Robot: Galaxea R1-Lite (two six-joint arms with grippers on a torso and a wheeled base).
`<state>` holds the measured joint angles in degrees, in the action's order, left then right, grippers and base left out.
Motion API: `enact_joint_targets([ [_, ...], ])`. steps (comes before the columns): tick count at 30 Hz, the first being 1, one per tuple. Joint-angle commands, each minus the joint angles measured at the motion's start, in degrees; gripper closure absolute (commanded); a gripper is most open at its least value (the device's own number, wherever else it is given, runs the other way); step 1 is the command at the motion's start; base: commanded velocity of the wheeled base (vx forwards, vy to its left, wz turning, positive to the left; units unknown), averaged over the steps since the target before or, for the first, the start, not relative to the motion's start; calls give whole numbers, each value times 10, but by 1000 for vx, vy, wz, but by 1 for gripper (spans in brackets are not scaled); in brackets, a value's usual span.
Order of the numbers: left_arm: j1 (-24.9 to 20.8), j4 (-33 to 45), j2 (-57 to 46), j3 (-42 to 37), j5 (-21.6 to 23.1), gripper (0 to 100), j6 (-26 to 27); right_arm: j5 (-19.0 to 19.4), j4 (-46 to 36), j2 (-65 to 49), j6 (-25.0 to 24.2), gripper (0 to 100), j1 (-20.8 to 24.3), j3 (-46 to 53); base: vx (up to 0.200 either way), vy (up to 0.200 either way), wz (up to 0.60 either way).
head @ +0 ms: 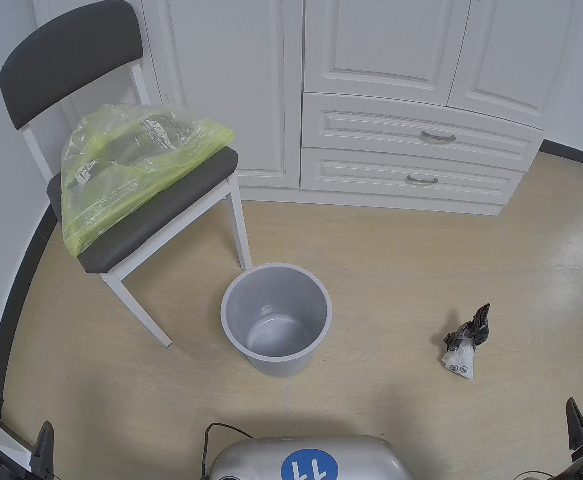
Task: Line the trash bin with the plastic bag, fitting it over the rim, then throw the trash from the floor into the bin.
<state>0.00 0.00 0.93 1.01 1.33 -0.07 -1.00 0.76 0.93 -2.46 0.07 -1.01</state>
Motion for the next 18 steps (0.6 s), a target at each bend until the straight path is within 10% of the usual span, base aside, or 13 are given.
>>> enact_joint_targets([
  [1, 0, 0, -9, -10, 0, 0, 0, 0, 0, -9, 0, 0, 0, 10, 0, 0, 0],
  [18, 0, 0, -9, -10, 0, 0, 0, -1, 0, -9, -2, 0, 0, 10, 0, 0, 0],
])
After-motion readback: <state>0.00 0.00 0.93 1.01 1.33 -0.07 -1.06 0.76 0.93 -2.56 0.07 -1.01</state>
